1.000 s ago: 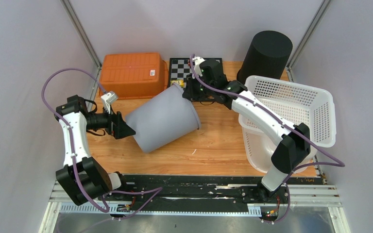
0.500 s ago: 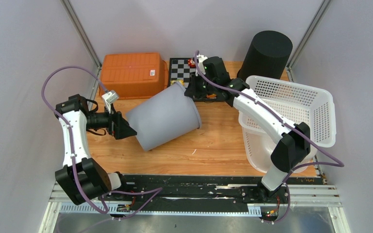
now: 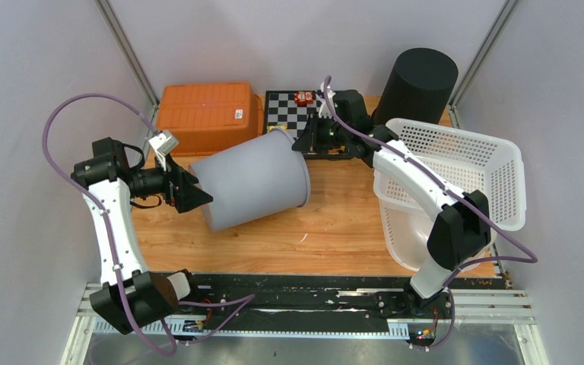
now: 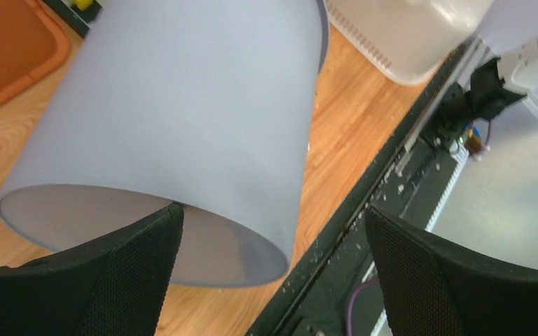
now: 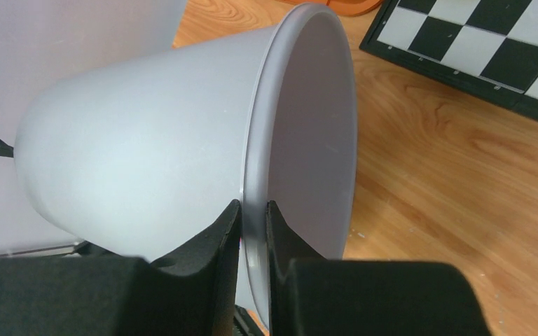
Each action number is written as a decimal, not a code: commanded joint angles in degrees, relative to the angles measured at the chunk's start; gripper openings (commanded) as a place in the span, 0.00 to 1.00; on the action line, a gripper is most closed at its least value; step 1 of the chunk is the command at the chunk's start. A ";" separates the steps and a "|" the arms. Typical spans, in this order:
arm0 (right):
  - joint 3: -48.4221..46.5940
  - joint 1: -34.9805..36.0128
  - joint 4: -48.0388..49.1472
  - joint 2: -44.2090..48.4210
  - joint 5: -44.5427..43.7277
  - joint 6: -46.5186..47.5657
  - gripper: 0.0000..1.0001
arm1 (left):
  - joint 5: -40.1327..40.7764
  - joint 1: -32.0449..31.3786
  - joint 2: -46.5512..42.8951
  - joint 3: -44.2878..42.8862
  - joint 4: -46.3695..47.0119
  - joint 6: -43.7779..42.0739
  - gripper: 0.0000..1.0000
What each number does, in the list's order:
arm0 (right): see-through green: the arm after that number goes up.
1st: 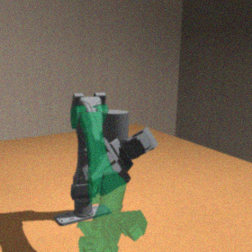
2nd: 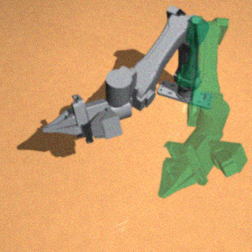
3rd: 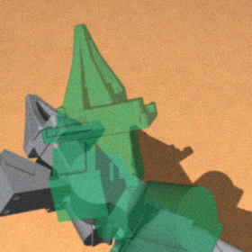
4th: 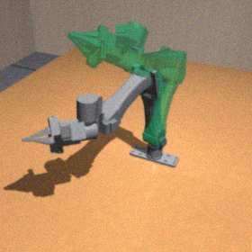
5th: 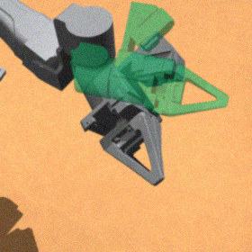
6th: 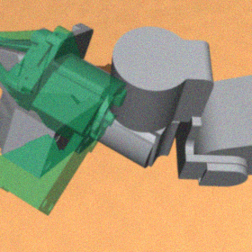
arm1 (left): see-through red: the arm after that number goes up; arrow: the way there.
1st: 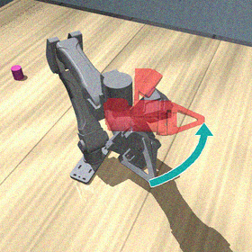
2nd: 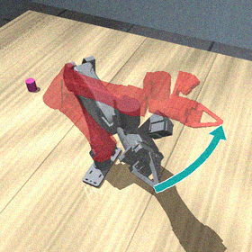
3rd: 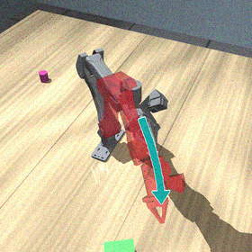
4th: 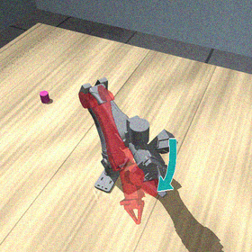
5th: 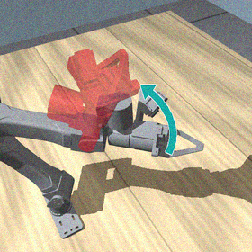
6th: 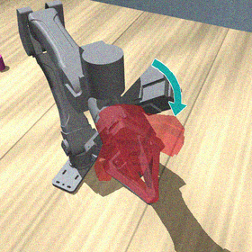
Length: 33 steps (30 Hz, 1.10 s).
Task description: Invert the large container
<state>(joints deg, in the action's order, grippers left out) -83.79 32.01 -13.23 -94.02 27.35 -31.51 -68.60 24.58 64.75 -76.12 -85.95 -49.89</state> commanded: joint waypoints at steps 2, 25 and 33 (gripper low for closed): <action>5.38 1.49 4.06 0.93 12.74 -8.34 0.06 | -9.94 -1.11 -6.96 2.22 21.35 23.25 1.00; 11.21 0.74 9.75 -2.40 12.73 -12.21 0.02 | 0.81 -2.54 -18.72 10.99 62.27 64.21 1.00; 12.51 1.21 9.79 -4.77 11.92 -11.88 0.02 | 4.37 -2.56 -19.09 9.85 62.77 64.47 1.00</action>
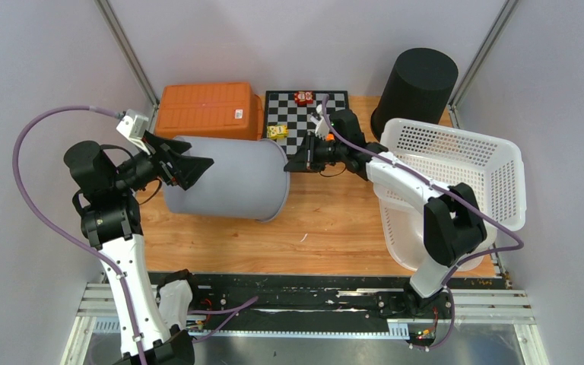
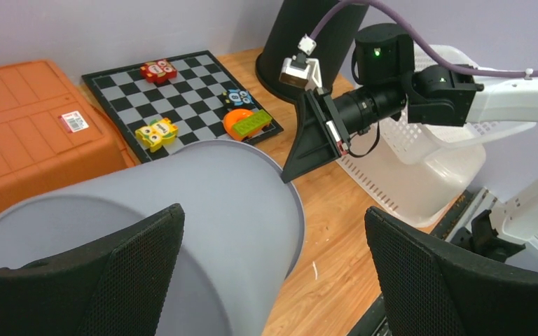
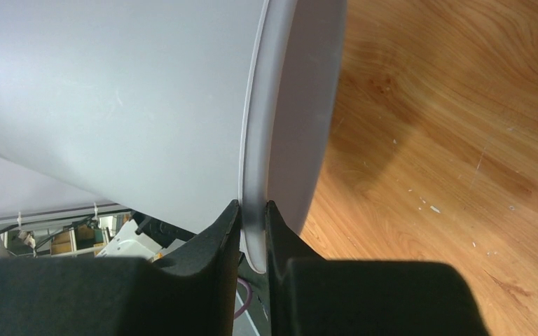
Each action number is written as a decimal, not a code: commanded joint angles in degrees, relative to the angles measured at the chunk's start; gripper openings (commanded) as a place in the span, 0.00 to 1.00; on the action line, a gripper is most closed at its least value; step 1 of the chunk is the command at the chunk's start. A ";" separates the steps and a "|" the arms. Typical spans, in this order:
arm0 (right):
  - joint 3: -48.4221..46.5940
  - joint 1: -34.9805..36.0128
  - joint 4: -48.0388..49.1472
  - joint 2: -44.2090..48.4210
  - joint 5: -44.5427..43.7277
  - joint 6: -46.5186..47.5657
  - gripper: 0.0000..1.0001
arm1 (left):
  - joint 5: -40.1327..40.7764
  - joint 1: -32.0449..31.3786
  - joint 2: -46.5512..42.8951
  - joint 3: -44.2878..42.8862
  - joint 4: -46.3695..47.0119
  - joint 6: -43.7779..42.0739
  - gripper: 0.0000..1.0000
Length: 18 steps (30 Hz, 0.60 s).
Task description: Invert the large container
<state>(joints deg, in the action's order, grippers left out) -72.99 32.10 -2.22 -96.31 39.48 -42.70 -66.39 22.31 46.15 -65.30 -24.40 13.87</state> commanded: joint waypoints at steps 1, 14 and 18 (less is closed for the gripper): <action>1.76 1.29 -1.09 -2.67 -0.08 -0.78 0.02 | 2.63 -0.32 -0.57 -1.11 1.25 0.70 1.00; 0.81 4.34 -0.07 -5.40 0.76 -0.74 0.02 | 10.70 -0.26 -0.55 -5.03 -5.53 -6.62 1.00; 0.12 5.11 -0.07 -6.92 0.69 0.01 0.02 | 11.49 -0.28 -0.80 -5.00 -5.76 -7.36 1.00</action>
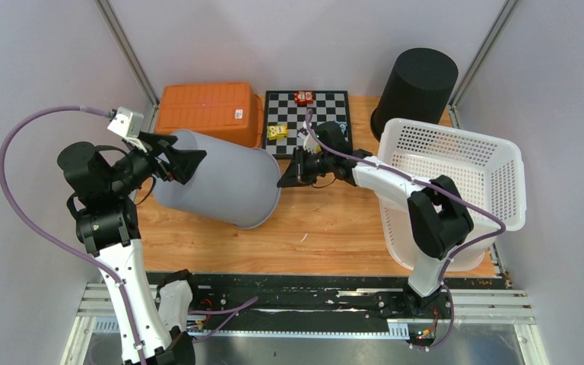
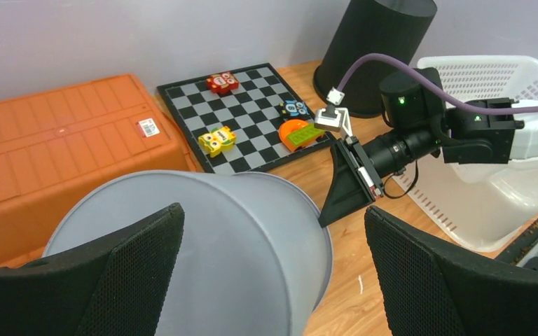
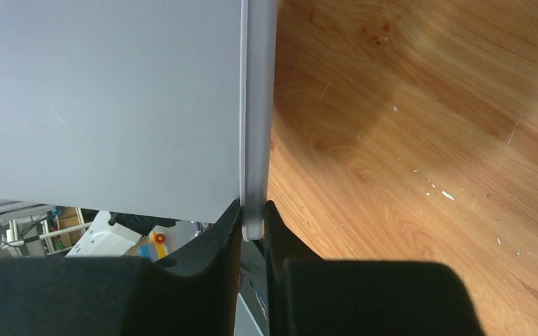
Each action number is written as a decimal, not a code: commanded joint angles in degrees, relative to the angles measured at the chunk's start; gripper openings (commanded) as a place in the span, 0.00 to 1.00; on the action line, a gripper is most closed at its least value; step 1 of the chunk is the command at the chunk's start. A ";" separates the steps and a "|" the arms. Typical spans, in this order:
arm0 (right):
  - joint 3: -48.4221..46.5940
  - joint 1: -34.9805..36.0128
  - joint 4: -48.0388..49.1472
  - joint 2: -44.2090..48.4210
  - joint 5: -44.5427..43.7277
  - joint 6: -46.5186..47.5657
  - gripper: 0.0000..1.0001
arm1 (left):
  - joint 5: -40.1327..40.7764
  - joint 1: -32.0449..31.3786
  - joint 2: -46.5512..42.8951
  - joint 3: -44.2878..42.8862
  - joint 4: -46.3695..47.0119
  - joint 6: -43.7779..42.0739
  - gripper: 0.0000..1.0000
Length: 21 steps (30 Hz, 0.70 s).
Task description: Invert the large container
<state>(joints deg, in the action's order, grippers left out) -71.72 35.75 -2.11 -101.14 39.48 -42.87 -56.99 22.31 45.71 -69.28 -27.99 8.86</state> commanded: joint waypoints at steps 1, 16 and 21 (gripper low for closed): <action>-1.27 1.52 -0.18 -2.40 0.68 0.45 0.02 | 2.53 -0.27 -0.22 -1.31 -2.68 -2.87 1.00; -4.76 3.25 -0.31 -7.65 2.46 1.93 0.02 | 6.89 -0.32 2.39 -1.00 -6.30 -7.58 1.00; -6.11 3.76 -0.53 -9.94 3.04 1.94 0.02 | 7.00 -0.29 2.27 0.84 -6.49 -9.41 1.00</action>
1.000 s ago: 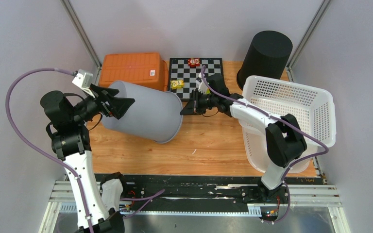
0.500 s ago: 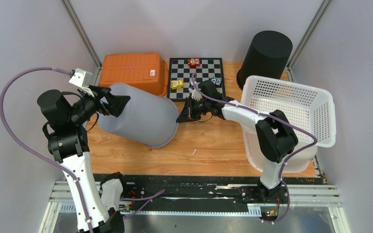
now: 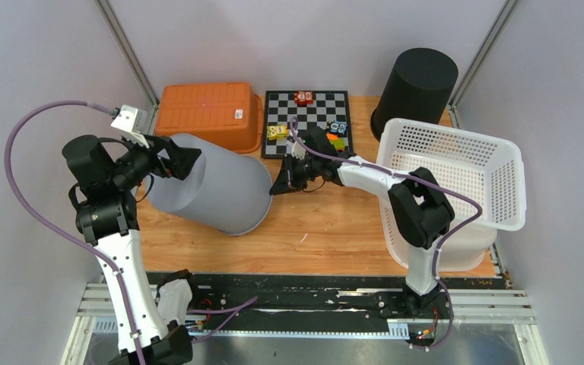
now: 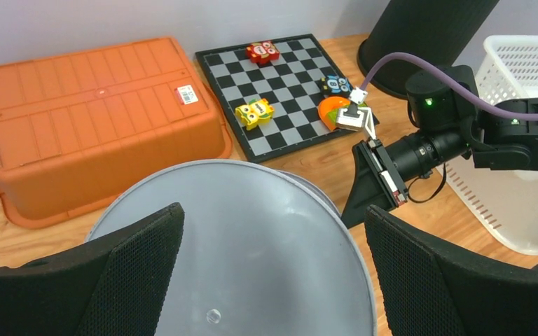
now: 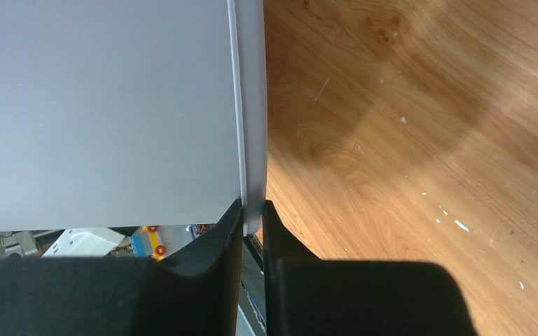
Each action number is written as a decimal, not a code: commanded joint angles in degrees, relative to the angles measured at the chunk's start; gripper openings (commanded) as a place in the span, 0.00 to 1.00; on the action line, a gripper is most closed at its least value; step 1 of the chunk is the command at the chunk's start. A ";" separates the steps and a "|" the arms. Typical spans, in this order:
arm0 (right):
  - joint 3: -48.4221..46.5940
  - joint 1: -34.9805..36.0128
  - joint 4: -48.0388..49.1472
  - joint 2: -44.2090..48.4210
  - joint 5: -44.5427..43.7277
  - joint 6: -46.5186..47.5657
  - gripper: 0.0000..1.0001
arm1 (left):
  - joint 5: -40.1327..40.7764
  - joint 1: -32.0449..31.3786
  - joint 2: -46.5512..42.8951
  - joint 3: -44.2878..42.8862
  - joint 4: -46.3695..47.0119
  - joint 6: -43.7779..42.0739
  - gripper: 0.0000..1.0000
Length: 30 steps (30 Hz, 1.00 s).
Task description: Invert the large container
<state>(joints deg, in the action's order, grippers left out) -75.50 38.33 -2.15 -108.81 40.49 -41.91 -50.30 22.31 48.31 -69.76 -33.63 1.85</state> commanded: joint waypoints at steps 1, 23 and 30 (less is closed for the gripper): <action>-2.55 1.22 -0.54 -2.54 2.12 1.03 0.02 | 0.22 -0.28 -0.33 1.61 -0.85 -3.20 1.00; -5.43 1.41 -1.14 -8.11 4.02 1.11 0.02 | -1.61 -0.30 2.39 7.93 1.97 -6.58 1.00; -6.26 1.40 -1.27 -9.68 4.85 1.24 0.02 | -1.93 -0.29 3.12 9.07 2.20 -7.26 1.00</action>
<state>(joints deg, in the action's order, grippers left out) -79.31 38.74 -3.05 -116.86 42.39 -41.89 -51.11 22.31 50.87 -61.82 -32.12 -4.32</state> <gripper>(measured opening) 0.106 0.999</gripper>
